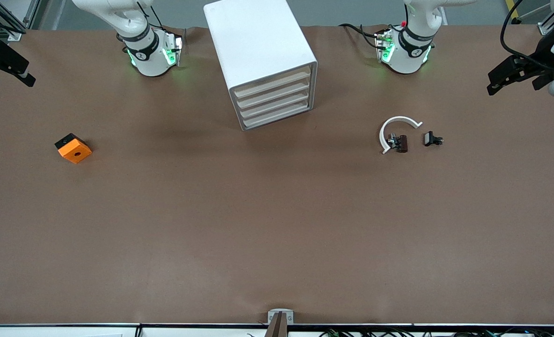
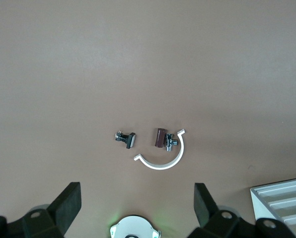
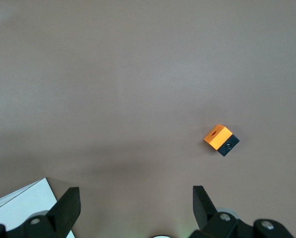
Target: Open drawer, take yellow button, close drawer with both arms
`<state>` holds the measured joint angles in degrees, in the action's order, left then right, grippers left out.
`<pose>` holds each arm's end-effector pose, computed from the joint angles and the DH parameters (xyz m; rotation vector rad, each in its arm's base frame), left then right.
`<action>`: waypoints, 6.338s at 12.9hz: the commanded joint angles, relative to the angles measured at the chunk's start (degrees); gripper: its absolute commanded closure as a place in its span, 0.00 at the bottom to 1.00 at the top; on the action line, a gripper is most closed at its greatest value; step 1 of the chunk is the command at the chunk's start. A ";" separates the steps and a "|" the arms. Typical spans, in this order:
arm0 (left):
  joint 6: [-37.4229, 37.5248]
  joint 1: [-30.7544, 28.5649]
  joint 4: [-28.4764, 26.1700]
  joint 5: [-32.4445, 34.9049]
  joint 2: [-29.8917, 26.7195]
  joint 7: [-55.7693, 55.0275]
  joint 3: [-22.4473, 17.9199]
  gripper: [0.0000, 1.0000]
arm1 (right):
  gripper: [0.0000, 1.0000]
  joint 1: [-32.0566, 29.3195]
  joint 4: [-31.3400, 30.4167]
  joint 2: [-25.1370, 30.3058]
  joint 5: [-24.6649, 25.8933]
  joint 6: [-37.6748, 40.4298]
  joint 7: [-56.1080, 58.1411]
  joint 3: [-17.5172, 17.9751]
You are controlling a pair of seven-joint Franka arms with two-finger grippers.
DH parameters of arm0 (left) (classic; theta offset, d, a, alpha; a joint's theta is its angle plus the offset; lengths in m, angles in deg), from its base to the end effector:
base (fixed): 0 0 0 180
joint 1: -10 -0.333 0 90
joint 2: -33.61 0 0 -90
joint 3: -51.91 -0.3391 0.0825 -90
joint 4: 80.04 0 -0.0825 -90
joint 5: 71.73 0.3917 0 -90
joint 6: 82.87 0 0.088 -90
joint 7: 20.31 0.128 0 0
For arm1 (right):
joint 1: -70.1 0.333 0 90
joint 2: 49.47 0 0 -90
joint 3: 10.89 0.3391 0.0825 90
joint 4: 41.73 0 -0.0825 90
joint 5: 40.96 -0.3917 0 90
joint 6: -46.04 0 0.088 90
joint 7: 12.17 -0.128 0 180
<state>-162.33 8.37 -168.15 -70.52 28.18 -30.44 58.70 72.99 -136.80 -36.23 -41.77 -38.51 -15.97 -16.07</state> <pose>0.5068 -0.0464 0.6771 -3.0980 -0.1408 0.0808 0.4724 -0.0233 0.6952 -3.1013 0.1594 -0.0716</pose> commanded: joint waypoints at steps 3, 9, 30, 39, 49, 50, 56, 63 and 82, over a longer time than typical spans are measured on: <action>1.77 -0.57 1.53 -0.42 1.47 2.05 0.06 0.00 | 0.00 -0.26 1.47 -0.67 0.99 0.44 0.72 0.17; -3.30 -0.74 3.20 -0.33 13.76 1.79 -0.12 0.00 | 0.00 -0.35 1.47 -0.67 0.99 0.44 0.72 0.17; -12.38 13.22 3.11 -20.35 42.94 -70.40 0.50 0.00 | 0.00 -0.35 2.52 -1.46 0.90 0.53 1.07 0.17; -7.38 21.92 3.29 -43.28 47.00 -100.48 0.59 0.00 | 0.00 0.00 2.61 -1.81 0.90 0.44 0.90 0.17; 8.53 31.07 3.64 -49.89 47.97 -121.08 0.67 0.19 | 0.00 0.44 3.84 -3.57 0.55 -0.44 1.24 0.35; 8.89 31.60 3.55 -50.25 47.97 -121.09 0.67 0.29 | 0.00 0.35 3.84 -3.74 0.29 -0.53 1.25 0.35; 8.89 35.73 3.47 -50.34 48.23 -120.91 0.67 0.58 | 0.00 2.37 3.32 -5.32 0.64 -1.50 0.37 0.44; 8.37 34.34 3.64 -50.08 48.41 -120.30 -0.90 1.00 | 0.00 13.51 3.40 -6.03 0.02 0.52 -24.78 0.52; 4.67 23.69 14.88 -30.93 47.97 -103.97 -8.36 0.00 | 0.00 45.97 13.33 -29.84 -3.41 -13.27 -94.11 0.52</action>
<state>-157.93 32.20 -156.53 -105.39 76.20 -138.49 53.27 117.92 -125.55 -64.22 -44.53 -51.97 -108.21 -14.84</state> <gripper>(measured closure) 0.004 0.000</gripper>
